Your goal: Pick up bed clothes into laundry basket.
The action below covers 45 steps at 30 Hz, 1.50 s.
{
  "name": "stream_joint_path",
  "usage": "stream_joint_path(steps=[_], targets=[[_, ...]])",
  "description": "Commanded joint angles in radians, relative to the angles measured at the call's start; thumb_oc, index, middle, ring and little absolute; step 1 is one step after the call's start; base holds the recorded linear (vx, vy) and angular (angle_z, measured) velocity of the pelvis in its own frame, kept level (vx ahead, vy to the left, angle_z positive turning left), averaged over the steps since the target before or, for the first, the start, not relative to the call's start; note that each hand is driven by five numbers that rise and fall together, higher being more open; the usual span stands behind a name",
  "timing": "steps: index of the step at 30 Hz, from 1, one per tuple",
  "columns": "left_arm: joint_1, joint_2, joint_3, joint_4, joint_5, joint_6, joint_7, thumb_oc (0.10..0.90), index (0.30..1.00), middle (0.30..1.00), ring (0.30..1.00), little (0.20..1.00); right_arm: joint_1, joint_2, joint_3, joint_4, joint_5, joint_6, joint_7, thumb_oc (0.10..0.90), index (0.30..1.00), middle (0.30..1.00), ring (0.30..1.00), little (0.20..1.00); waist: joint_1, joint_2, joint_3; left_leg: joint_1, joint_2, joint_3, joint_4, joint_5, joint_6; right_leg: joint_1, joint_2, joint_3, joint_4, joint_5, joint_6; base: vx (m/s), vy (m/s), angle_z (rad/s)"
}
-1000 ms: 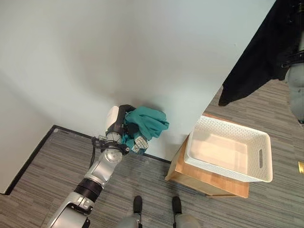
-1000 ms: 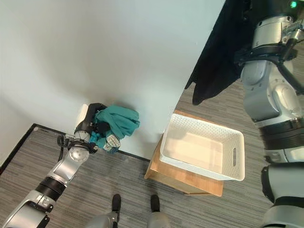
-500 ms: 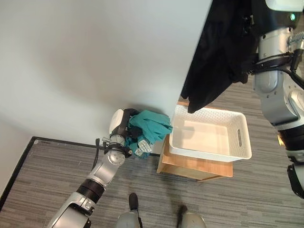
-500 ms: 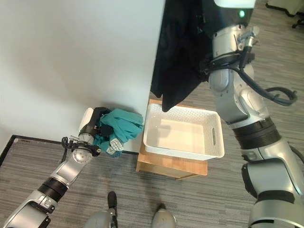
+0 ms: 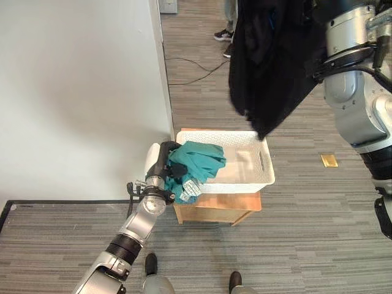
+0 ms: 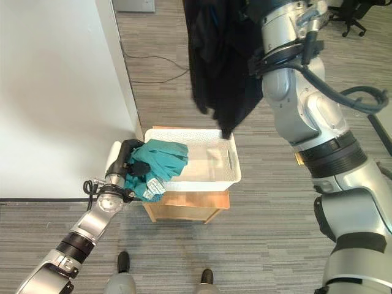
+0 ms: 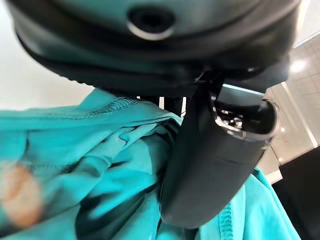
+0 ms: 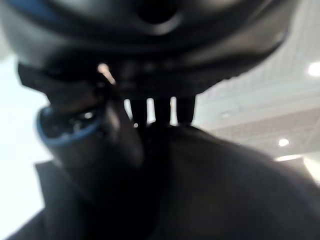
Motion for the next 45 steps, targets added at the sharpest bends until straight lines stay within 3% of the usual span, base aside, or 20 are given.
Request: stream_joint_path(steps=[1, 2, 5, 14, 24, 35, 45], targets=[[-0.067, 0.050, -0.025, -0.072, -0.001, -0.103, 0.057, 0.400, 0.300, 0.300, 0.300, 0.300, -0.163, 0.041, -0.031, 0.022, 0.006, 0.002, -0.067, 0.400, 0.300, 0.300, 0.300, 0.300, 0.043, -0.007, -0.146, -0.011, -0.119, -0.066, 0.026, -0.213, 0.041, -0.078, 0.096, 0.026, 0.006, -0.076, -0.074, 0.05, 0.041, 0.06], [-0.057, 0.054, -0.021, -0.076, -0.007, -0.104, 0.053, 0.400, 0.300, 0.300, 0.300, 0.300, -0.160, 0.035, -0.032, 0.034, -0.003, 0.004, -0.061, 0.400, 0.300, 0.300, 0.300, 0.300, 0.038, 0.004, -0.160, 0.013, -0.113, -0.056, -0.020, -0.198, 0.046, -0.079, 0.108, 0.024, 0.006, -0.081, -0.075, 0.04, 0.020, 0.11], [-0.055, 0.056, -0.011, -0.082, -0.016, -0.109, 0.061, 0.400, 0.300, 0.300, 0.300, 0.300, -0.103, 0.023, -0.063, 0.032, -0.003, 0.002, -0.058, 0.400, 0.300, 0.300, 0.300, 0.300, 0.029, 0.005, -0.178, 0.014, -0.133, -0.026, -0.079, -0.151, 0.050, -0.068, 0.118, 0.004, 0.006, -0.077, -0.078, 0.04, 0.018, 0.09], [-0.160, 0.025, -0.058, -0.098, -0.037, -0.120, 0.063, 0.400, 0.300, 0.300, 0.300, 0.300, -0.065, 0.070, -0.047, 0.042, -0.029, 0.002, -0.046, 0.400, 0.300, 0.300, 0.300, 0.300, -0.005, 0.028, -0.201, 0.023, -0.145, -0.011, -0.079, -0.172, 0.056, -0.076, 0.110, 0.020, 0.006, -0.068, -0.071, 0.02, 0.035, 0.01], [-0.124, 0.000, -0.072, -0.091, -0.032, -0.116, 0.040, 0.400, 0.300, 0.300, 0.300, 0.300, 0.099, 0.089, -0.125, -0.085, -0.086, -0.012, -0.011, 0.400, 0.300, 0.300, 0.300, 0.300, -0.020, 0.039, -0.191, 0.006, -0.149, -0.002, -0.079, -0.173, 0.061, -0.096, 0.106, 0.032, 0.006, -0.067, -0.067, 0.00, 0.016, -0.05], [-0.077, 0.008, -0.066, -0.105, -0.049, -0.113, 0.028, 0.400, 0.300, 0.300, 0.300, 0.300, 0.196, 0.126, -0.131, -0.060, -0.105, 0.000, 0.007, 0.400, 0.300, 0.300, 0.300, 0.300, -0.009, 0.033, -0.146, -0.057, -0.158, 0.010, -0.079, -0.171, 0.067, -0.162, 0.104, 0.032, 0.006, -0.061, -0.056, -0.02, 0.009, -0.03], [-0.040, 0.024, -0.046, -0.113, -0.080, -0.126, 0.032, 0.400, 0.300, 0.300, 0.300, 0.300, 0.250, 0.114, -0.122, 0.132, -0.096, 0.046, -0.001, 0.400, 0.300, 0.300, 0.300, 0.300, 0.008, 0.049, -0.056, -0.181, -0.177, 0.022, -0.079, -0.132, 0.067, -0.288, 0.104, 0.028, 0.006, -0.031, -0.053, -0.07, 0.023, 0.01]])
